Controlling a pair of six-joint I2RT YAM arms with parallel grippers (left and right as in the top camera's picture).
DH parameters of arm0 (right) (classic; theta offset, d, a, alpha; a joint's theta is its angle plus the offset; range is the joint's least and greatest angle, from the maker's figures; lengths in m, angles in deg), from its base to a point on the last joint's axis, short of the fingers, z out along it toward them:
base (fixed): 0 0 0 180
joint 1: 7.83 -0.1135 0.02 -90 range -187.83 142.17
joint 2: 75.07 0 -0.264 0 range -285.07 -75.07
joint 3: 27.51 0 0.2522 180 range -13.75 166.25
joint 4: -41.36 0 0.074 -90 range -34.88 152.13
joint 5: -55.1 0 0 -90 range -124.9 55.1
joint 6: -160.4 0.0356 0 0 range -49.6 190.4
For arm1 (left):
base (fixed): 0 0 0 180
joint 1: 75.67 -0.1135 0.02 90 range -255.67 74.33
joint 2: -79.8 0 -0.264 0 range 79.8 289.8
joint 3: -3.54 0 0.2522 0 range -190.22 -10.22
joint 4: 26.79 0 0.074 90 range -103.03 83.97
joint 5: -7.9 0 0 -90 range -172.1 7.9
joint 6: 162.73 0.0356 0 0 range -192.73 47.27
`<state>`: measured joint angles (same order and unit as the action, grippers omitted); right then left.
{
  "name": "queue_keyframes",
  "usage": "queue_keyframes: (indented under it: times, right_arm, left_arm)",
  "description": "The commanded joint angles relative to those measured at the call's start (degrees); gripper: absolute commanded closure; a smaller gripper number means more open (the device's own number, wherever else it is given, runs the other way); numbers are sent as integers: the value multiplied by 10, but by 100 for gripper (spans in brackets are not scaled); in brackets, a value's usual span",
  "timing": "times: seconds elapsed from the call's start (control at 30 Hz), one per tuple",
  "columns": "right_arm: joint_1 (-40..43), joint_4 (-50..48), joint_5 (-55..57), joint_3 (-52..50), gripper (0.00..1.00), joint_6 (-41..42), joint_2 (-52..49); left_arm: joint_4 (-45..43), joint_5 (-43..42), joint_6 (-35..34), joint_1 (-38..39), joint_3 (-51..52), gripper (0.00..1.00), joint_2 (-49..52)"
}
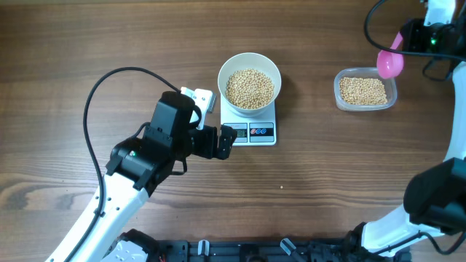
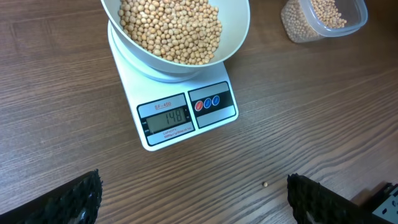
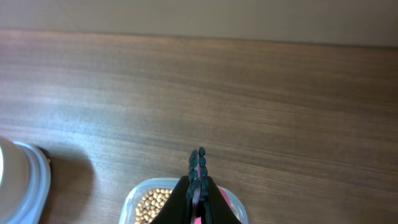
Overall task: Scoop item into bowl and weigh 150g on scale
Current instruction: 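Lower the scoop into the tub and empty the soybeans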
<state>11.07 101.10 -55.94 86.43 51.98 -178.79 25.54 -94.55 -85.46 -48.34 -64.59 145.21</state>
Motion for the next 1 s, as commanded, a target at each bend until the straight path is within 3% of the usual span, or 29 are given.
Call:
queue_keyframes:
  times: [0.0,0.33,0.63,0.97]
  right_arm:
    - [-21,7,5,6,96,-26,-31]
    - [-48,58,36,0,96,-26,-48]
    - [-50,35,67,-48,96,-23,-48]
    - [-56,-46,106,-96,96,84,-48]
  left_arm:
    - [-2,1,3,3,0,0,3]
    - [-2,1,3,3,0,0,3]
    - [-2,1,3,3,0,0,3]
    - [-2,1,3,3,0,0,3]
